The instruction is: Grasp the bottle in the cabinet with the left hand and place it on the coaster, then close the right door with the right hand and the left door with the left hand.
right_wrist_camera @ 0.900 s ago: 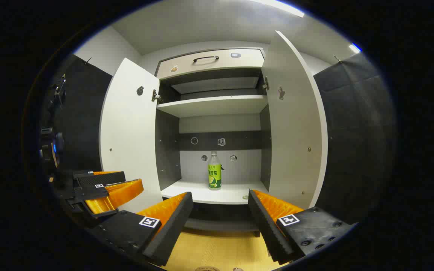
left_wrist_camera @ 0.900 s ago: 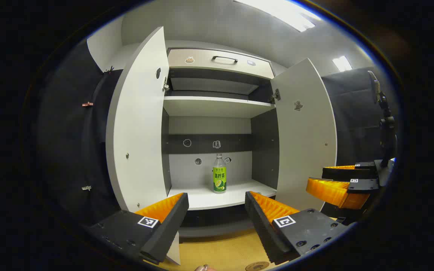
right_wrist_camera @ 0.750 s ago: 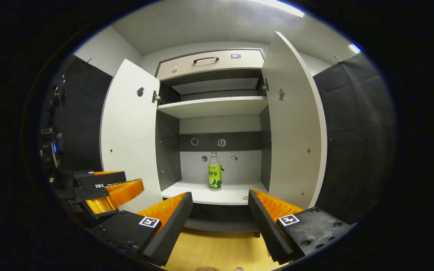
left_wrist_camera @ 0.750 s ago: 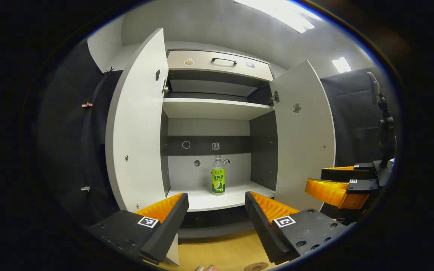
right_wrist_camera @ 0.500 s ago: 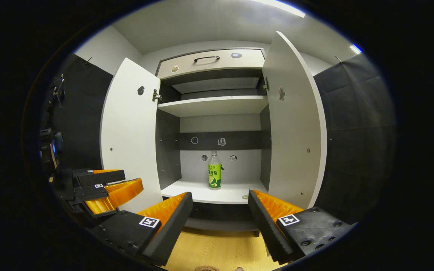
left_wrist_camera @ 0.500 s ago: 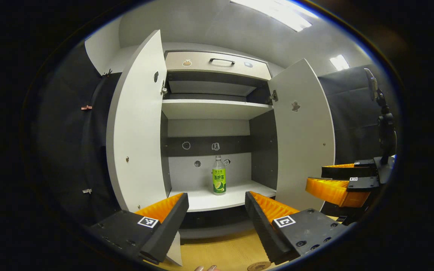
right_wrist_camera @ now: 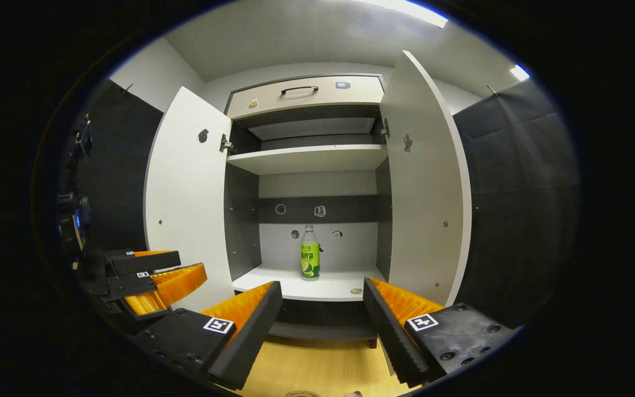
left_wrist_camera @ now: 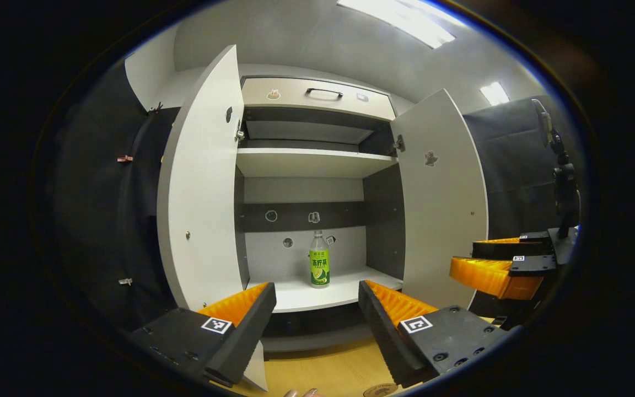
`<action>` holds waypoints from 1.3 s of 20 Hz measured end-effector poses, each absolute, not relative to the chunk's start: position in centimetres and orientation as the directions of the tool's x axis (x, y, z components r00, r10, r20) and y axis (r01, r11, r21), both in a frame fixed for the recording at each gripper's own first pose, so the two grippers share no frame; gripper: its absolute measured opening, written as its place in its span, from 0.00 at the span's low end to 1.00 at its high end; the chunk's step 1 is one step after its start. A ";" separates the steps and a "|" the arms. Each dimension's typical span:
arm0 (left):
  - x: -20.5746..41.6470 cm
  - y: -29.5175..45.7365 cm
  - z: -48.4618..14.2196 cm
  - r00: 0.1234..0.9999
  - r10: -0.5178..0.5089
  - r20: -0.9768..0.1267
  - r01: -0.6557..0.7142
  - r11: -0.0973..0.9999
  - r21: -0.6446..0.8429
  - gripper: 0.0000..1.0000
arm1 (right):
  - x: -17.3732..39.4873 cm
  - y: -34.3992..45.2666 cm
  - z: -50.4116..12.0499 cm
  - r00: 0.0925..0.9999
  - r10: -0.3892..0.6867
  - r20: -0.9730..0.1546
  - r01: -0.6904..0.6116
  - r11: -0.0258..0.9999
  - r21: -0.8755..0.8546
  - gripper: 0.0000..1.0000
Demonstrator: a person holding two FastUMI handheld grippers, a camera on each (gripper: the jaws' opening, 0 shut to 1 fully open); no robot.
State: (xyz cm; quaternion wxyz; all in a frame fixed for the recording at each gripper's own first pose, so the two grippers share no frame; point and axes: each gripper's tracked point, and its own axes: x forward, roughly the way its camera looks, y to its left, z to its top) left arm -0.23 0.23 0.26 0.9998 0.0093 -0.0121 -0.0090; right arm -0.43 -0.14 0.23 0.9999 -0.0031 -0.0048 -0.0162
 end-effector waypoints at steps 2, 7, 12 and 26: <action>-0.2 0.5 0.1 1.000 -0.022 0.021 0.022 1.000 0.013 0.95 | -0.6 -0.3 0.3 0.999 -0.045 0.010 0.045 0.999 -0.013 0.98; 0.0 0.7 -0.1 0.999 -0.039 0.021 0.038 0.999 0.011 0.95 | -1.2 -0.1 0.7 0.997 -0.069 0.027 0.069 0.998 -0.013 0.98; 1.1 0.3 -0.2 0.996 -0.088 0.017 0.088 0.996 0.011 0.95 | -1.4 0.4 0.6 0.996 -0.083 0.024 0.083 0.996 -0.034 0.98; 8.8 -1.7 0.2 0.994 -0.105 0.024 0.105 0.994 -0.003 0.95 | 3.5 -0.9 0.5 1.000 -0.022 0.015 0.023 0.997 -0.074 0.98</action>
